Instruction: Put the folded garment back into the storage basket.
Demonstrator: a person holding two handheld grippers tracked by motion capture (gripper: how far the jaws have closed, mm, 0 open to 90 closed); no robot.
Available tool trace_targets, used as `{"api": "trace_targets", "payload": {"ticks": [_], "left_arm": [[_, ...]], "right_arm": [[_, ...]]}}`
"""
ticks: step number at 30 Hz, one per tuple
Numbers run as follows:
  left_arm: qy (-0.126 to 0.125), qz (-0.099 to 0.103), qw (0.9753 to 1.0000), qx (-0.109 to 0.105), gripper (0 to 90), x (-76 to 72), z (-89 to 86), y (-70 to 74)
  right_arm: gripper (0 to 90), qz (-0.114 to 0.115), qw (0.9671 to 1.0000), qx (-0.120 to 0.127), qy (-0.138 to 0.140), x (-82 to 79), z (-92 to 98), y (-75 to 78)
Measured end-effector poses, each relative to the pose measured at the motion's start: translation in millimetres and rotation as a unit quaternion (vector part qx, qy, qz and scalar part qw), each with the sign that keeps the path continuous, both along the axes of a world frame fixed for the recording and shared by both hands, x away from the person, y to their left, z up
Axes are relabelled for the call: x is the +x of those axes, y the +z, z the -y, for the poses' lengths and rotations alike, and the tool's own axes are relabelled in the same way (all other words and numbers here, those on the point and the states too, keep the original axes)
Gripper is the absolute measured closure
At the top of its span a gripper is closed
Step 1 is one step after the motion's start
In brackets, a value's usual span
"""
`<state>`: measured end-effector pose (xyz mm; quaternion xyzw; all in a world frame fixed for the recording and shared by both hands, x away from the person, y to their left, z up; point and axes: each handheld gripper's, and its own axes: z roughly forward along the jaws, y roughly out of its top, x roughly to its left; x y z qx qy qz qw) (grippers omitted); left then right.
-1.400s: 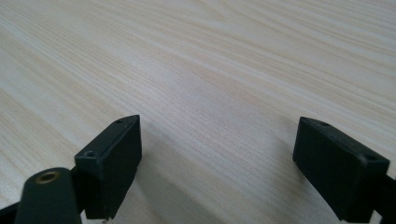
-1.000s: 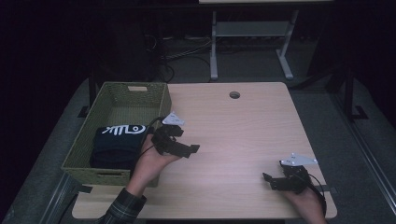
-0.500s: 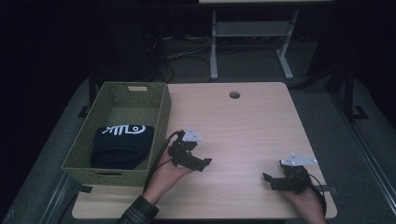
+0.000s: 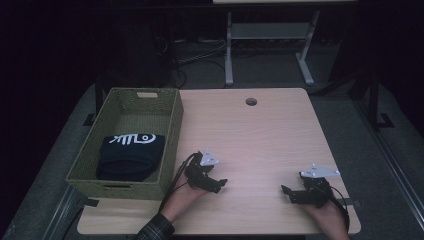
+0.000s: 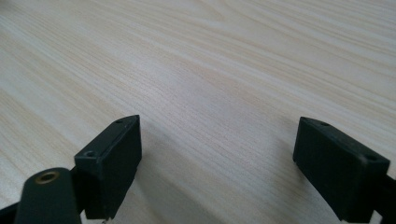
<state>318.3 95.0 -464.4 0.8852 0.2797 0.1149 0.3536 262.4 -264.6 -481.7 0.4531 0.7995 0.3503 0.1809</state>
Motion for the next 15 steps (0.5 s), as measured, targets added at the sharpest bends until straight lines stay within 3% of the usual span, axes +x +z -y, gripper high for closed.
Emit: {"api": "trace_targets", "payload": {"ticks": [2,8,15], "left_arm": [[0.003,-0.008,1.0000,-0.002,14.1,1.1,-1.2,-6.4],[0.001,0.009,0.9998,-0.016,12.6,-0.9,-4.1,-13.2],[0.007,0.009,0.9998,-0.014,12.9,-2.1,-6.0,-13.1]], "right_arm": [[15.1,0.000,1.0000,0.000,0.000,0.0,0.0,0.0],[15.1,0.000,1.0000,0.000,0.000,0.0,0.0,0.0],[14.8,-0.001,1.0000,0.000,0.001,0.3,-0.1,0.0]]}}
